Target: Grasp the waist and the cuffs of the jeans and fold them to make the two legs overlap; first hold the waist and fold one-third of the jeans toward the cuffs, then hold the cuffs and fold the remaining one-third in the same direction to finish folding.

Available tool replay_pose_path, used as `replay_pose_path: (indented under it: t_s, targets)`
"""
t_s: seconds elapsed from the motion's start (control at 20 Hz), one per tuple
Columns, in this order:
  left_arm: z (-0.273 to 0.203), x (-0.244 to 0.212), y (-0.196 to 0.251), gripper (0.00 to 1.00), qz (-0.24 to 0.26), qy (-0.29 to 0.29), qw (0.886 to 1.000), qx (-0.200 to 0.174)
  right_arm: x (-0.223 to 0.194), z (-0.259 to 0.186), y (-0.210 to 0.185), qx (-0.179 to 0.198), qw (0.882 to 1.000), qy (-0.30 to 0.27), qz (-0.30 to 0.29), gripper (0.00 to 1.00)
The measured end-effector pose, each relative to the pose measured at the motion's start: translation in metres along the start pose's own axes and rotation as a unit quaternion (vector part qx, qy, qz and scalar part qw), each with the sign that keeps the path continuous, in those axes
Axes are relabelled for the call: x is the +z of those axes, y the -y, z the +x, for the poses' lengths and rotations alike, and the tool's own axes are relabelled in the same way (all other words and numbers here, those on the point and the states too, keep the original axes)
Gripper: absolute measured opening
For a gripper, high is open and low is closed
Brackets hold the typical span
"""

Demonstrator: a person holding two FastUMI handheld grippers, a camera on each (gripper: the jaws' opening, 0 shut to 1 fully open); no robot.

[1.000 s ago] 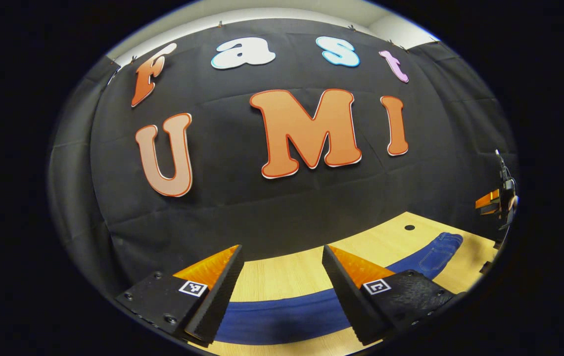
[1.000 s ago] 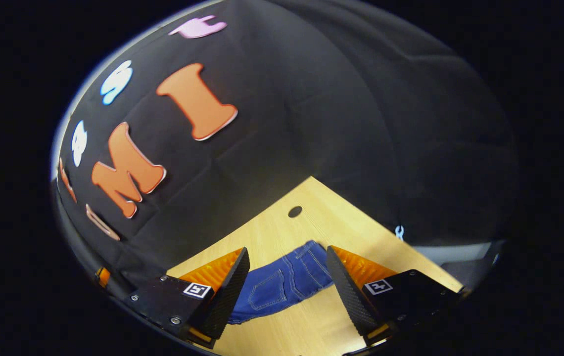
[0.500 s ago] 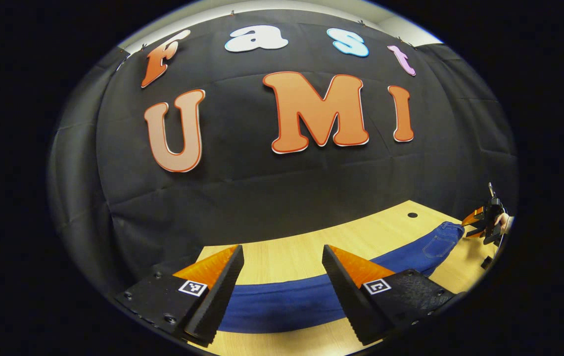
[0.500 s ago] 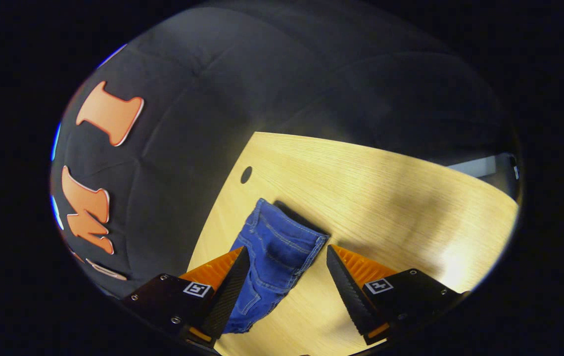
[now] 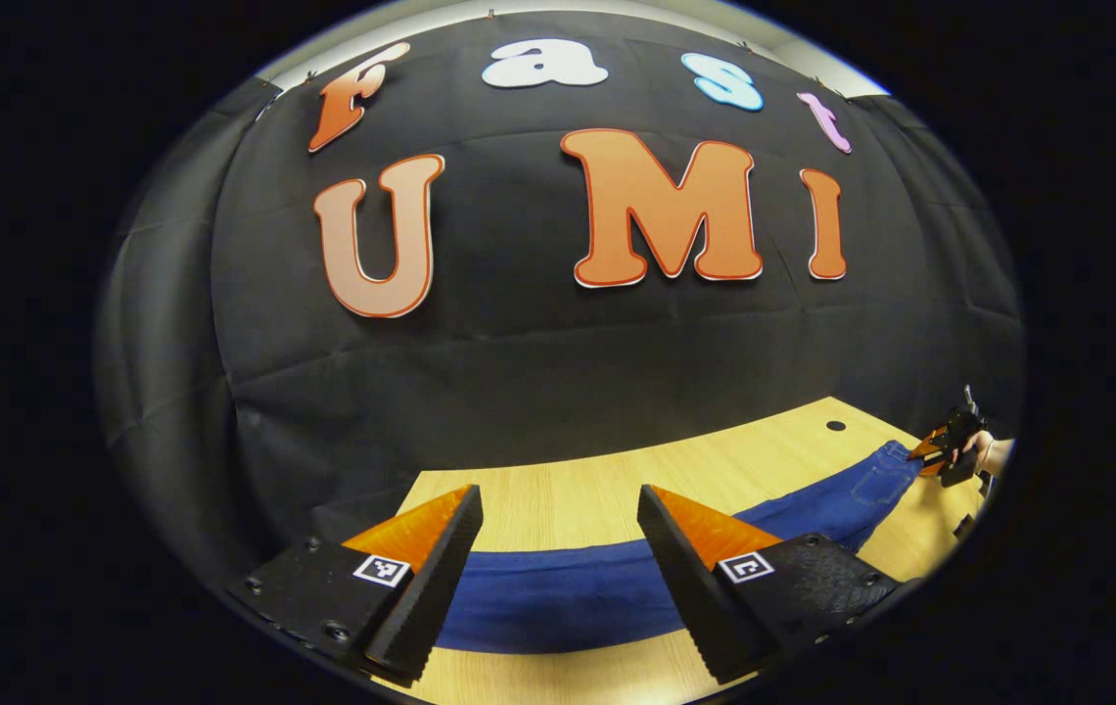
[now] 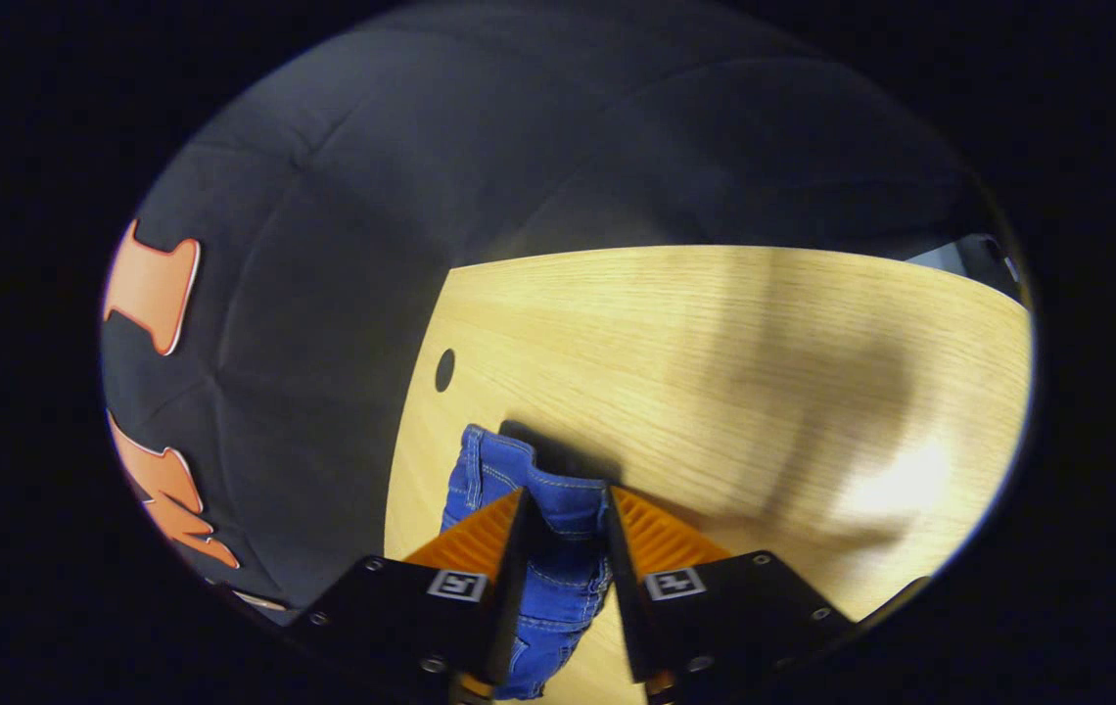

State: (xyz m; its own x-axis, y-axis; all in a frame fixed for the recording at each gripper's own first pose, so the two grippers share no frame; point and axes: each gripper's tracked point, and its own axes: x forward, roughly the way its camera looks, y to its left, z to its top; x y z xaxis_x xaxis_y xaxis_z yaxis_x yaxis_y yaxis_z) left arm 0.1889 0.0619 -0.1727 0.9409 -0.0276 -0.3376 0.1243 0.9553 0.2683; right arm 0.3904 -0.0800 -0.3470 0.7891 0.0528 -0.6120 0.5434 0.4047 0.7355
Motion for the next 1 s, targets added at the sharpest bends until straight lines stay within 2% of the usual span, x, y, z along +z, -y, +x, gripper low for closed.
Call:
replay_pose_path:
  t_s: [0.15, 0.2, 0.45, 0.65, 1.0]
  targets:
    - [0.008, -0.007, -0.008, 0.98, 0.002, -0.008, 1.000, 0.000, 0.003, -0.010, -0.008, -0.021, 0.997, 0.031, -0.075, 0.18]
    - [0.011, -0.007, -0.012, 0.98, 0.000, -0.010, 1.000, 0.000, 0.006, -0.015, -0.019, -0.018, 0.993, 0.044, -0.105, 0.10]
    - [0.020, -0.005, -0.033, 0.98, -0.006, -0.007, 1.000, -0.012, 0.007, -0.050, -0.075, 0.014, 0.976, 0.088, -0.198, 0.09]
    - [0.024, -0.001, -0.056, 0.98, -0.013, 0.000, 1.000, -0.019, -0.016, -0.093, -0.129, 0.044, 0.960, 0.106, -0.254, 0.09]
    - [0.028, -0.004, -0.113, 0.98, -0.025, 0.008, 0.999, -0.020, -0.100, -0.138, -0.222, 0.096, 0.918, 0.103, -0.370, 0.08]
